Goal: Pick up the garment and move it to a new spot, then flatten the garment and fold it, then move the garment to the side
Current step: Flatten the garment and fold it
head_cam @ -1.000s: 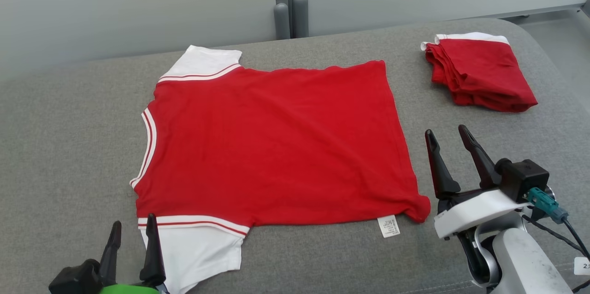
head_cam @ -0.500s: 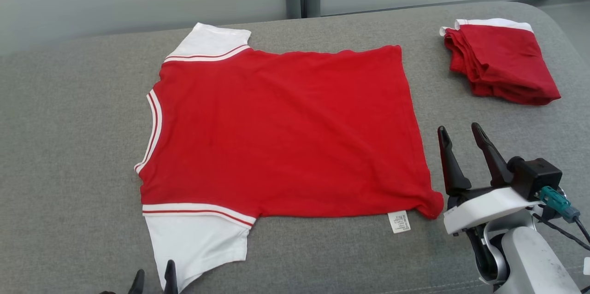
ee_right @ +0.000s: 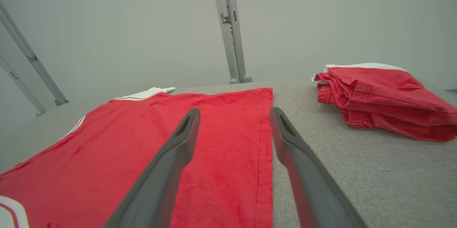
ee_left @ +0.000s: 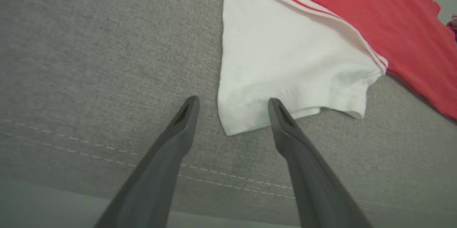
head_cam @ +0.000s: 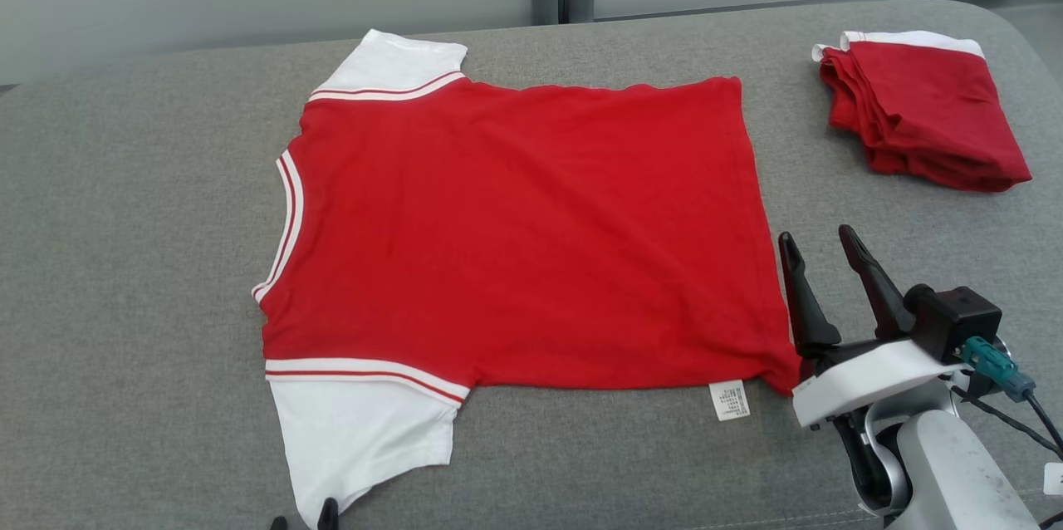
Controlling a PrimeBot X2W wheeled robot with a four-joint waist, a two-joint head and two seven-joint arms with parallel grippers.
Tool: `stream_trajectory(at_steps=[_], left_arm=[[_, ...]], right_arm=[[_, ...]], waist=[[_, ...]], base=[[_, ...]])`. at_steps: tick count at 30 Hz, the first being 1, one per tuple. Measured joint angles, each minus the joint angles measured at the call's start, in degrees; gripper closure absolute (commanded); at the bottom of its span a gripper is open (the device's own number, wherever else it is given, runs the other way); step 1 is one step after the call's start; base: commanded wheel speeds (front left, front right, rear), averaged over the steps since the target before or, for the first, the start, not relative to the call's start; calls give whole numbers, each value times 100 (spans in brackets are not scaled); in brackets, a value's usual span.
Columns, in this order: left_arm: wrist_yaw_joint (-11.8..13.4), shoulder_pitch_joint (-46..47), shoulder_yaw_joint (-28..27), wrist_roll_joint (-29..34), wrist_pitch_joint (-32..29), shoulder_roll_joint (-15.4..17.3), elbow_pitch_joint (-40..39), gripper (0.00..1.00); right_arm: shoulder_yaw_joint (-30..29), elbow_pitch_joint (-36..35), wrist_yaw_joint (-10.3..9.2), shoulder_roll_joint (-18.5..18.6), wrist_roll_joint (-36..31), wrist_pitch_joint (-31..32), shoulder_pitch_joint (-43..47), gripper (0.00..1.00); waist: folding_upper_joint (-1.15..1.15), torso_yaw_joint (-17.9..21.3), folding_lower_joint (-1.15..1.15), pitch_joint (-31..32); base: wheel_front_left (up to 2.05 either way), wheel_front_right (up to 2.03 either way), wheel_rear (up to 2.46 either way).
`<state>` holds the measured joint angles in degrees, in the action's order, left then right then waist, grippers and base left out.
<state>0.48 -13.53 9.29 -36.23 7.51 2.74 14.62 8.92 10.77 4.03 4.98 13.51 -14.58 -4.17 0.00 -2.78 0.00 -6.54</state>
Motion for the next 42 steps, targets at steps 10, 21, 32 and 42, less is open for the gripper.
stream_trajectory(at_steps=[10,21,32,42], left_arm=[[-42,44,2,-198,-42,3,196,0],[-102,205,32,-211,-40,44,339,100],[-209,684,-71,-211,446,-7,-332,100],[-257,890,-143,-135,575,-8,-1212,100]], right_arm=[[-11,20,52,-11,-42,0,-14,0],[-97,77,73,-40,-47,0,-40,0],[-289,606,152,-126,428,0,332,0],[-123,1267,250,-226,1203,0,606,0]], waist=[[0,72,0,-44],[0,189,0,-82],[0,91,0,-86],[0,72,0,-84]], base=[[0,0,0],[0,0,0],[0,0,0],[0,0,0]])
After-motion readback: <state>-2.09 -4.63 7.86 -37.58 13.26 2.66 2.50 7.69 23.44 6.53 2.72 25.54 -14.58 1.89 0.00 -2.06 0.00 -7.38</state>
